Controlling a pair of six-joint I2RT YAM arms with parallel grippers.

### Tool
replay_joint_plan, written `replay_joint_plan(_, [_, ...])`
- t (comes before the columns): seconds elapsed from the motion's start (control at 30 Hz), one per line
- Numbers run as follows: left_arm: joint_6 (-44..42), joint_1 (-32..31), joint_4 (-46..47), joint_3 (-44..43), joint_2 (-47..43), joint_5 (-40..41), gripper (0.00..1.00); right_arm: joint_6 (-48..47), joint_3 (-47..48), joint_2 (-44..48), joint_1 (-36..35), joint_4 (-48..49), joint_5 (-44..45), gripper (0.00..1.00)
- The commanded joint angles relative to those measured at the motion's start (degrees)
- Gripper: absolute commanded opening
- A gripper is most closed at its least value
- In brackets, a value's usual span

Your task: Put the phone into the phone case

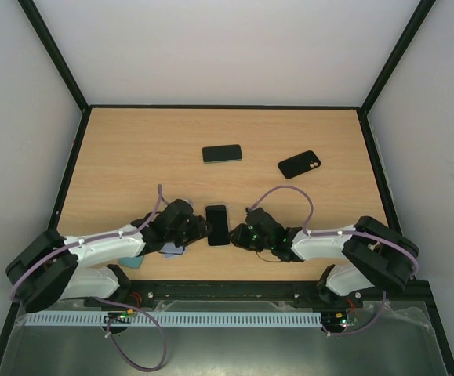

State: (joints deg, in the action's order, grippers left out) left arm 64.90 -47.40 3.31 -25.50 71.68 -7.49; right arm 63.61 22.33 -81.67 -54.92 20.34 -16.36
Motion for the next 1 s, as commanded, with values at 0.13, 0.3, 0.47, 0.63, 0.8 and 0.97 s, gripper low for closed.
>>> replay_joint_plan(0.13, [2.22,-2.62,0.07,3.00,-3.94,-4.31,0.53,-4.16,0.91,5.21,-0.71,-7.98,0.88,0.29])
replay_joint_plan(0.3, [0.92,0.20,1.18,3.20,-3.61,-5.11,0.55,-12.39,1.48,6.35,-1.21,-15.09,2.63,0.47])
replay_joint_plan(0.47, [-3.94,7.06,1.72,1.77,-3.90,-6.41,0.59,-16.57,1.22,7.79,-3.82,-17.43,5.44,0.54])
replay_joint_plan(0.63, [-7.21,15.06,6.45,0.84,-1.72,-8.64,0.64,-18.29,1.53,7.46,-6.80,-17.79,8.55,0.64])
replay_joint_plan(0.8, [-9.82,17.51,7.73,-2.80,3.81,-10.78,0.68,-20.24,4.17,5.11,-10.10,-21.31,12.33,0.74])
replay_joint_plan(0.97, [-11.38,18.05,10.08,-5.44,9.75,-12.52,0.68,-23.31,8.41,0.92,-12.50,-25.30,15.80,0.75])
